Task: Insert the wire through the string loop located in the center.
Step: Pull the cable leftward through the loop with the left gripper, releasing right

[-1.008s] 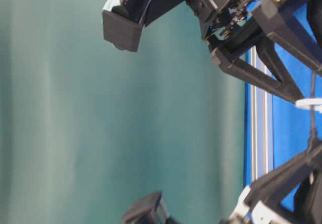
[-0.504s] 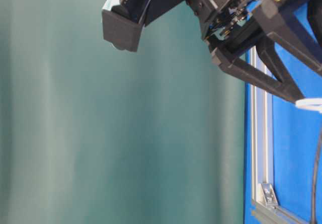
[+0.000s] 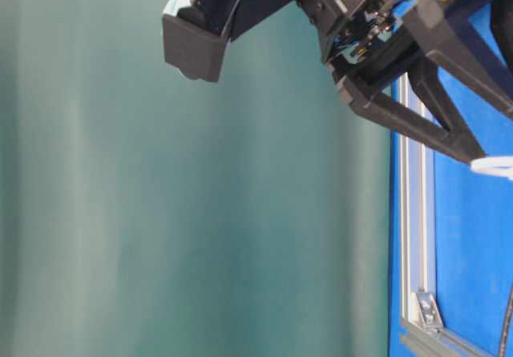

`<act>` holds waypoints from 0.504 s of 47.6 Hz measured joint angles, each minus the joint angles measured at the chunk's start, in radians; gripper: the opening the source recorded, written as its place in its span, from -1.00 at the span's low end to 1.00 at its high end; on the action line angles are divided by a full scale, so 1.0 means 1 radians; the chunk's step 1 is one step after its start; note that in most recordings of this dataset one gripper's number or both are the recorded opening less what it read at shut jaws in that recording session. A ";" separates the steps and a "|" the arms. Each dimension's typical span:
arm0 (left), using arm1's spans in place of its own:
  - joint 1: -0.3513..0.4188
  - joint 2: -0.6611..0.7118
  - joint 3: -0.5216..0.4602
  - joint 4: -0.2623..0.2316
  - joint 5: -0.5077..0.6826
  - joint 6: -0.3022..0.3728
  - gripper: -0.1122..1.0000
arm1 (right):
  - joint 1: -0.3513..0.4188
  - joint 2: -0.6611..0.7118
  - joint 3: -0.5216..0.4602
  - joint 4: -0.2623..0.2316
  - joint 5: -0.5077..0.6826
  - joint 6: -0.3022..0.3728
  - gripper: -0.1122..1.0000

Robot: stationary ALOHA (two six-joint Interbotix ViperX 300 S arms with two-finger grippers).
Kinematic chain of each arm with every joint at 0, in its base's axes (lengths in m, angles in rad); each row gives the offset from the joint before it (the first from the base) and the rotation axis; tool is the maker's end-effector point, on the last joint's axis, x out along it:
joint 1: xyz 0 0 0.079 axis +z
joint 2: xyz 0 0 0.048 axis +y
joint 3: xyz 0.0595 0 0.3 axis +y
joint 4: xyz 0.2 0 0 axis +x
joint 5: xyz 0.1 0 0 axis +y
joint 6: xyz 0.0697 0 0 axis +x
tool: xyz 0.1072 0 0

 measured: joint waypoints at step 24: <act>0.005 -0.002 -0.002 0.000 0.025 -0.006 -0.39 | 0.000 -0.008 0.000 0.000 0.000 0.000 0.95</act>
